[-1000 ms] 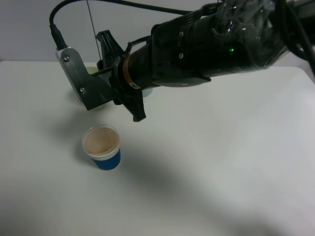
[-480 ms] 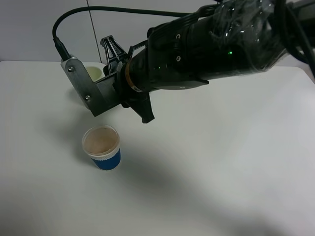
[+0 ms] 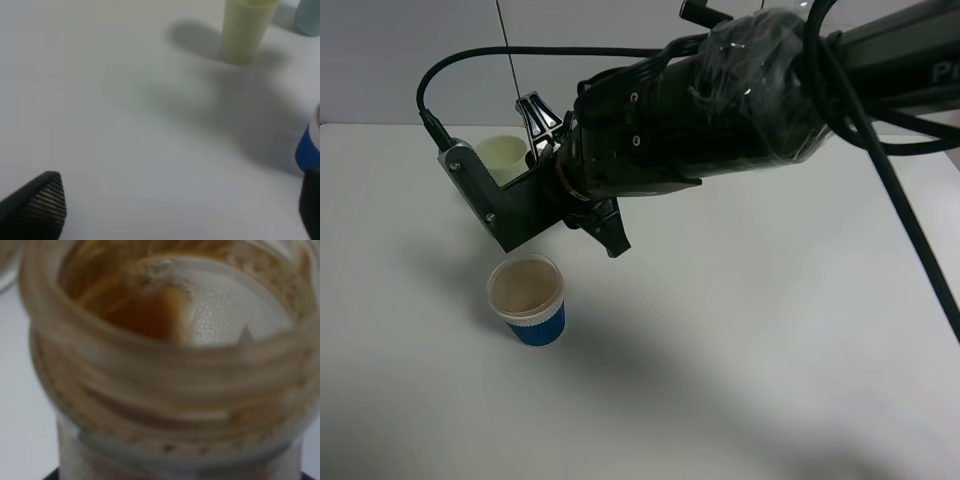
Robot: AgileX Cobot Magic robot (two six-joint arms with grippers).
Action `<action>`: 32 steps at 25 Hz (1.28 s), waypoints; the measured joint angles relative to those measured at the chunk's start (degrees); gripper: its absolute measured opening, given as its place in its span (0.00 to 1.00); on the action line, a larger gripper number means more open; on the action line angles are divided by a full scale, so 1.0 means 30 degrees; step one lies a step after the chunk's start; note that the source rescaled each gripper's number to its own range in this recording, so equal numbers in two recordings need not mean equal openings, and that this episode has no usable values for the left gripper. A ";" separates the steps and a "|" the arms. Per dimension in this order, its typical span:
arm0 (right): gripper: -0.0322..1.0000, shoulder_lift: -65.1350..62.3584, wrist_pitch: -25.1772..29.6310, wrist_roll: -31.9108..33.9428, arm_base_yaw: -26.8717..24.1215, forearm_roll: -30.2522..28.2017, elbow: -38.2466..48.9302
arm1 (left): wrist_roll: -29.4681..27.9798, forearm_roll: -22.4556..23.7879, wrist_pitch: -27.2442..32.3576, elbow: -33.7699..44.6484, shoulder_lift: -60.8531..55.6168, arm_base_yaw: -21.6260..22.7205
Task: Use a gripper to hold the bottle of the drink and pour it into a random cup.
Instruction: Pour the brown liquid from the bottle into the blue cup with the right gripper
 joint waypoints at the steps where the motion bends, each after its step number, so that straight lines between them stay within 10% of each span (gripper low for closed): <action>1: 0.03 0.0000 -0.0022 0.0000 0.0074 -0.0119 -0.0113 | 0.0000 0.0000 0.0000 0.0000 0.0000 0.0000; 32: 0.03 0.0037 0.0081 -0.2684 0.0741 -0.1690 -0.0363 | 0.0000 0.0000 0.0000 0.0000 0.0000 0.0000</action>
